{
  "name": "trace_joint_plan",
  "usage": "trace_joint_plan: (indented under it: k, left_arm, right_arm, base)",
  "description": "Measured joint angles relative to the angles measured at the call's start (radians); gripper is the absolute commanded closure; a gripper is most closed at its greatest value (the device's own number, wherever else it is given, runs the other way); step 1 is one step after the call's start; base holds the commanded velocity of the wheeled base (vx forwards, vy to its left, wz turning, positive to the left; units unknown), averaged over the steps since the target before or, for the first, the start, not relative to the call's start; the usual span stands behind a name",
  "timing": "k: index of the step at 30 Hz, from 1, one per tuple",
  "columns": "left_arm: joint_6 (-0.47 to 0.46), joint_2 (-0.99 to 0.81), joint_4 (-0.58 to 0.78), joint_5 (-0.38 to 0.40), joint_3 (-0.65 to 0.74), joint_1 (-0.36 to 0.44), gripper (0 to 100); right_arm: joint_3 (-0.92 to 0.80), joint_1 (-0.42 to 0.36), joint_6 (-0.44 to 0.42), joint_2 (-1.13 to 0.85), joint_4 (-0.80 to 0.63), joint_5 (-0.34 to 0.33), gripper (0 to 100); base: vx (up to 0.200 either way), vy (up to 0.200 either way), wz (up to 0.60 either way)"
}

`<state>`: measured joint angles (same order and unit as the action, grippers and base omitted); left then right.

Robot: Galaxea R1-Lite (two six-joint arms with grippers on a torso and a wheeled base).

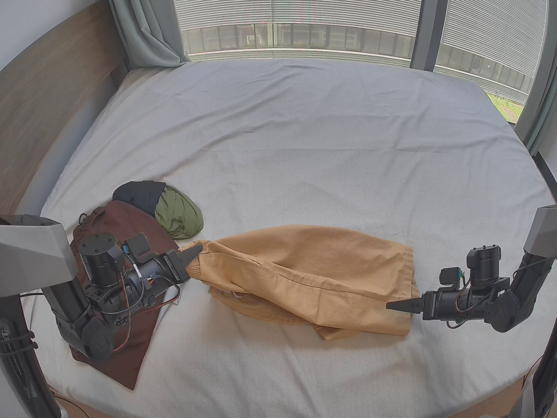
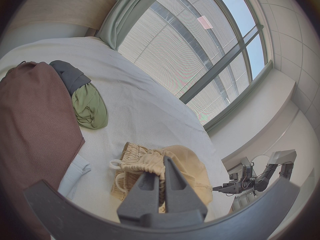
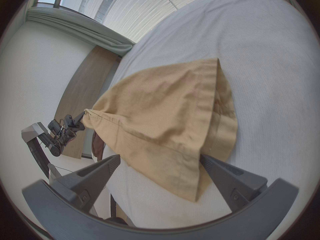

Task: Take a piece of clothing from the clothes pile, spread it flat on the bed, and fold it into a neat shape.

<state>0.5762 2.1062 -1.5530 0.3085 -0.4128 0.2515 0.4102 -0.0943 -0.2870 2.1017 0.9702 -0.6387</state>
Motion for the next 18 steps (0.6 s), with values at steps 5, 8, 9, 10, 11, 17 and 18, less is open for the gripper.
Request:
trace_joint_plan:
  k: [5, 8, 9, 10, 11, 17, 18]
  left_arm:
    - [0.000, 0.000, 0.000, 0.000, 0.000, 0.001, 100]
    - [0.000, -0.001, 0.000, 0.000, 0.000, 0.001, 100]
    - [0.000, -0.001, 0.000, 0.000, 0.000, 0.000, 100]
    - [0.000, -0.001, 0.000, 0.000, 0.000, 0.000, 100]
    - [0.000, -0.001, 0.000, 0.000, -0.001, 0.000, 100]
    - [0.000, -0.001, 0.000, 0.000, -0.001, 0.000, 100]
    - [0.000, -0.001, 0.000, 0.000, -0.001, 0.000, 100]
  right_arm:
    - [-0.002, -0.020, -0.048, 0.038, 0.132, 0.001, 0]
    - [-0.009, -0.028, -0.077, 0.069, 0.231, 0.003, 0]
    - [-0.013, -0.030, -0.090, 0.080, 0.263, 0.003, 0]
    - [-0.019, -0.033, -0.102, 0.089, 0.287, 0.003, 0]
    - [-0.024, -0.037, -0.119, 0.098, 0.317, 0.003, 0]
    - [-0.061, -0.063, -0.175, 0.131, 0.400, -0.001, 0]
    - [-0.065, -0.068, -0.176, 0.134, 0.405, -0.001, 0]
  base:
    - [0.000, 0.000, 0.00]
    - [0.000, 0.000, 0.00]
    - [0.000, 0.000, 0.00]
    - [0.000, 0.000, 0.00]
    - [0.000, 0.000, 0.00]
    - [0.000, 0.000, 0.00]
    - [0.000, 0.000, 0.00]
